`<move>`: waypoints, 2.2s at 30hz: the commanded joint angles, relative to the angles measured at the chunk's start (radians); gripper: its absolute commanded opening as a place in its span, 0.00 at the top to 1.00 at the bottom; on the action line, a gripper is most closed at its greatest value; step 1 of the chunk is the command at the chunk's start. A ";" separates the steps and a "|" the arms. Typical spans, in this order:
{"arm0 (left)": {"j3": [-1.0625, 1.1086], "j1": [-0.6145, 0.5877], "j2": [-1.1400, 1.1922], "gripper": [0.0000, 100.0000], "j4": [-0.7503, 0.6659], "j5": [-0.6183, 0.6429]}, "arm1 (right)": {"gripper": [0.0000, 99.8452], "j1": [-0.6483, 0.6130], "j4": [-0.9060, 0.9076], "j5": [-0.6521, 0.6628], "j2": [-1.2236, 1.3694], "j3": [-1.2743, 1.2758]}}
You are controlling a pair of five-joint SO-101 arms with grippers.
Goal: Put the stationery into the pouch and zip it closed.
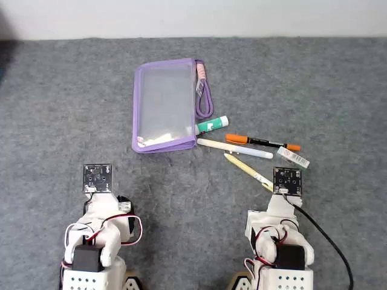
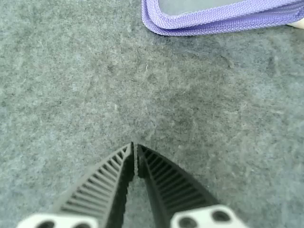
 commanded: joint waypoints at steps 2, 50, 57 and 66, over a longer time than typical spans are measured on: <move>-0.005 -0.005 -0.020 0.99 0.008 -0.008 | 0.99 0.002 -0.016 0.008 -0.008 0.018; -0.005 -0.005 -0.020 0.99 0.008 -0.008 | 0.99 -0.067 -0.124 0.058 -0.008 0.017; -0.005 -0.005 -0.020 0.99 0.008 -0.008 | 0.99 -0.018 -0.321 -0.044 0.002 -0.130; -0.005 -0.005 -0.020 0.99 0.008 -0.008 | 0.99 -0.110 -0.346 -0.072 0.386 -0.428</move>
